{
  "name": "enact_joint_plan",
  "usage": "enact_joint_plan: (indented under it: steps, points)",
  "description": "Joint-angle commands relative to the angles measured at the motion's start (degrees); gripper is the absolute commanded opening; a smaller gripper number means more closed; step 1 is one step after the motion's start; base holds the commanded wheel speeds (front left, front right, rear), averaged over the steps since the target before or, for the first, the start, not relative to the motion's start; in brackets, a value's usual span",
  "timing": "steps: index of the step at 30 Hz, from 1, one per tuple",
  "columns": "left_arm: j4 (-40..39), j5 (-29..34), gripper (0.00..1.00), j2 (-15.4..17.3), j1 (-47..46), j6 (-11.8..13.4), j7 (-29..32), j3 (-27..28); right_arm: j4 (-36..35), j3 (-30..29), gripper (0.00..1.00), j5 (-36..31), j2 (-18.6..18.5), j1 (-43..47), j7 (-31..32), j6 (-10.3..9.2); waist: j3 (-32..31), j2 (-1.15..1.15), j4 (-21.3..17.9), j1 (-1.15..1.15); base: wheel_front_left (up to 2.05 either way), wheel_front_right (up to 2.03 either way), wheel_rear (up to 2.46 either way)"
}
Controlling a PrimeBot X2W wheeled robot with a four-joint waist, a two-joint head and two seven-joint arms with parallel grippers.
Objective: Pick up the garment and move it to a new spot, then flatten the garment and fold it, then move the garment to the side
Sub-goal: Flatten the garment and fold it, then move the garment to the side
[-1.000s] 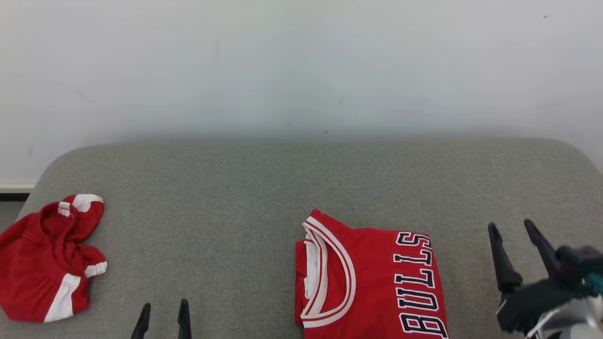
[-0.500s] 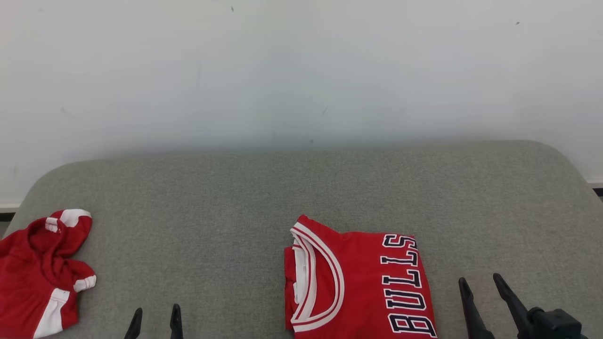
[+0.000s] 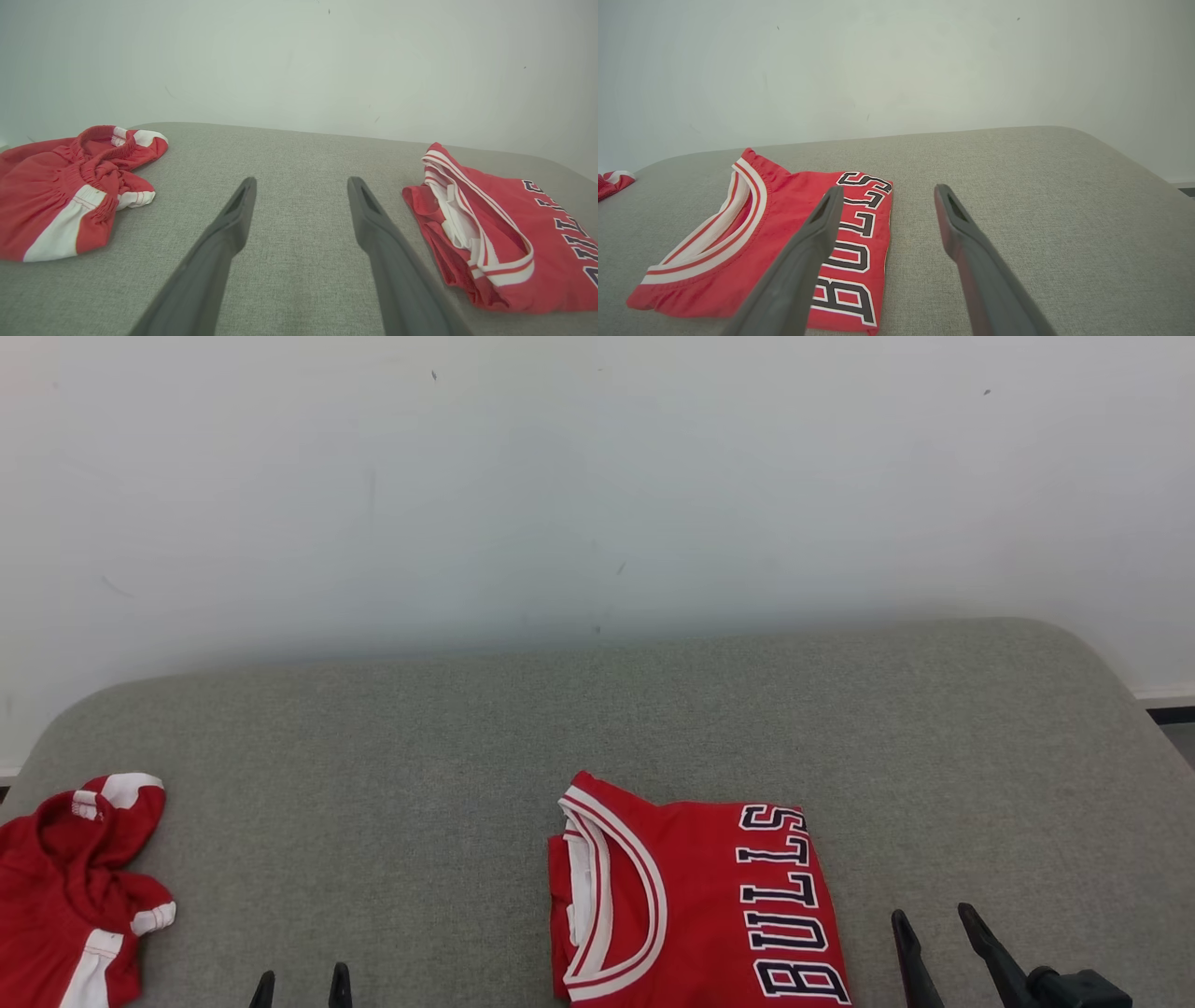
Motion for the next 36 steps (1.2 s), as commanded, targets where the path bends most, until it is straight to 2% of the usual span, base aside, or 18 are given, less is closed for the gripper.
enact_joint_plan:
  steps: [1, 36]
  points:
    - [-0.05, -0.24, 1.0, 0.01, 1.08, -0.17, -0.16, 0.04, 0.18, -0.37, 1.0, 0.36, 0.43, 0.61, -0.33, -0.14, -0.04, 0.0, 0.05, 0.0, 0.0, 0.0, 0.0]
    - [0.09, -0.63, 1.0, 0.01, 1.04, 0.26, -0.16, -0.24, 1.03, -2.65, 1.0, 0.92, 2.14, -2.04, 0.49, -0.14, 0.29, 0.0, 1.11, 0.0, 0.0, 0.0, 0.0]
